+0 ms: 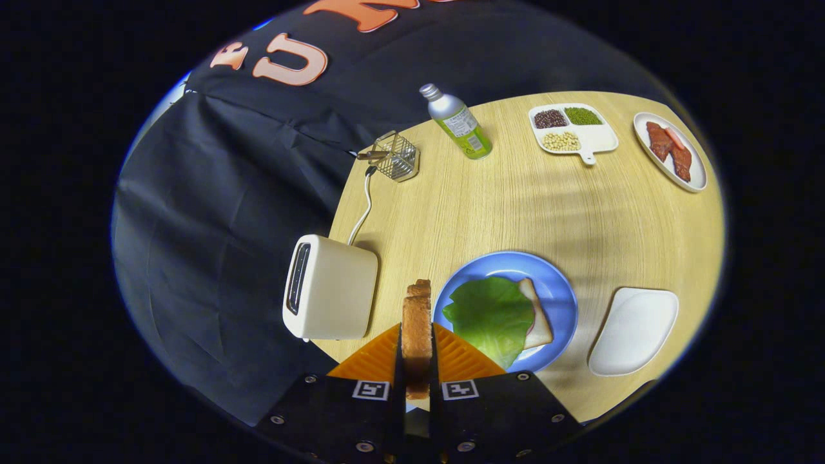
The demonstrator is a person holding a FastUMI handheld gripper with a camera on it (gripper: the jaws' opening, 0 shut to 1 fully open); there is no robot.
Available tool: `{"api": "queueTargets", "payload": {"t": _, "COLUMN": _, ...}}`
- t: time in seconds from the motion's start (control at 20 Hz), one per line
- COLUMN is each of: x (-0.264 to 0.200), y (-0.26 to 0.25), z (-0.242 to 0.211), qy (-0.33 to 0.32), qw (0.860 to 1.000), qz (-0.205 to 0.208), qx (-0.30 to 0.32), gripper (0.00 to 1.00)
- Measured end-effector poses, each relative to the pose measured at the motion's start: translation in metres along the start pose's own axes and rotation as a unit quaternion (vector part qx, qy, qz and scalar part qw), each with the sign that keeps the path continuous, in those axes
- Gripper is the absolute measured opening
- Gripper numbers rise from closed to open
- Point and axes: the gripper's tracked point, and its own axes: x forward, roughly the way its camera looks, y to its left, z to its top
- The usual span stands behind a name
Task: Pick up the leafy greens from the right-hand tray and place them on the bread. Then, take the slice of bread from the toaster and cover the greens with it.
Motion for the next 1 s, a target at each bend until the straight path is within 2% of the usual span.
{"api": "queueTargets", "payload": {"t": 0.55, "x": 0.04, "y": -0.036, "z": -0.021, "qy": 0.014, "qw": 0.999, "qz": 0.046, "qx": 0.019, "gripper": 0.15}}
{"api": "queueTargets", "payload": {"t": 0.65, "x": 0.048, "y": -0.055, "z": -0.024, "qy": 0.019, "qw": 1.0, "qz": 0.014, "qx": 0.015, "gripper": 0.15}}
{"api": "queueTargets", "payload": {"t": 0.85, "x": 0.054, "y": -0.075, "z": -0.021, "qy": 0.016, "qw": 1.0, "qz": -0.018, "qx": 0.017, "gripper": 0.15}}
{"api": "queueTargets", "payload": {"t": 1.0, "x": 0.055, "y": -0.085, "z": -0.025, "qy": 0.033, "qw": 0.998, "qz": -0.037, "qx": 0.036, "gripper": 0.24}}
